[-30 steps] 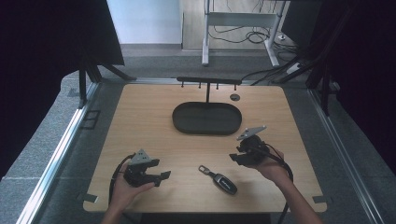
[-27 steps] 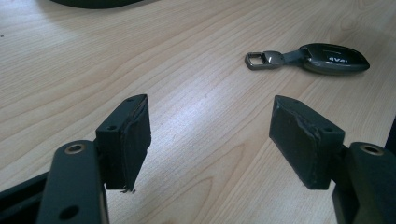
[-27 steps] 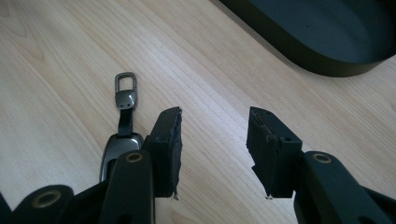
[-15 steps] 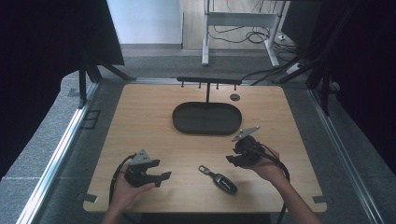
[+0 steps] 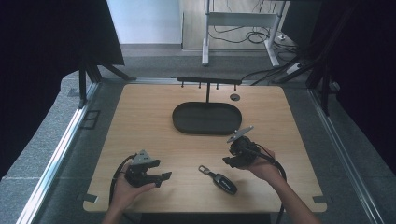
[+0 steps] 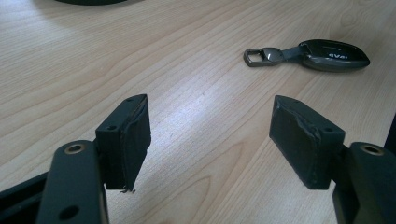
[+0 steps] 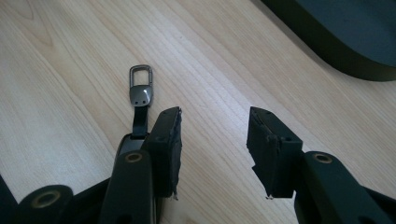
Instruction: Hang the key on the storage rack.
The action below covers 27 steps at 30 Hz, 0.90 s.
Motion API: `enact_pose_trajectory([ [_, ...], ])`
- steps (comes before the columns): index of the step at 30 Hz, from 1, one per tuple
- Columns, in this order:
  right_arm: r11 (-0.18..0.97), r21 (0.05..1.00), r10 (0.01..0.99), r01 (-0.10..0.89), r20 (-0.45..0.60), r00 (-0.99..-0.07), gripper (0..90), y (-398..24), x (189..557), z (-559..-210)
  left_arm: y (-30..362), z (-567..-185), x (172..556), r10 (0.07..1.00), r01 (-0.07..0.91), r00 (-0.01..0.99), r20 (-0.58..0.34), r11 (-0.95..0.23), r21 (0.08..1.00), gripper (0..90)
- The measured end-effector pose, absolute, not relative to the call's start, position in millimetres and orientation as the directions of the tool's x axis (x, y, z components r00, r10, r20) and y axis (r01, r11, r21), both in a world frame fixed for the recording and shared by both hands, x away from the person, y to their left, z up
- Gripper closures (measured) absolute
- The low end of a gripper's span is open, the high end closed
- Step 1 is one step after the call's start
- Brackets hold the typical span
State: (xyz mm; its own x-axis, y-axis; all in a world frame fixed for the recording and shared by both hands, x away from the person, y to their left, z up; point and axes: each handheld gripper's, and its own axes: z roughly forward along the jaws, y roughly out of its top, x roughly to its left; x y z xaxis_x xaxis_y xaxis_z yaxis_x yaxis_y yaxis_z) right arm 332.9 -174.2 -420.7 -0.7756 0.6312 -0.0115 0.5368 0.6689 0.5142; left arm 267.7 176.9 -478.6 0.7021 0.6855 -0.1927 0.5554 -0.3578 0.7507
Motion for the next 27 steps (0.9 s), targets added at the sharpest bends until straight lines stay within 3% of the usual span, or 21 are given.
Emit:
enact_pose_trajectory([
  [27,0.723,0.447,0.582,0.528,0.018,-0.813,55.2,-148.0,336.2,-432.9,173.4,-480.0,267.5,0.68,0.558,0.708,-0.192,-0.371,0.742,29.8],
])
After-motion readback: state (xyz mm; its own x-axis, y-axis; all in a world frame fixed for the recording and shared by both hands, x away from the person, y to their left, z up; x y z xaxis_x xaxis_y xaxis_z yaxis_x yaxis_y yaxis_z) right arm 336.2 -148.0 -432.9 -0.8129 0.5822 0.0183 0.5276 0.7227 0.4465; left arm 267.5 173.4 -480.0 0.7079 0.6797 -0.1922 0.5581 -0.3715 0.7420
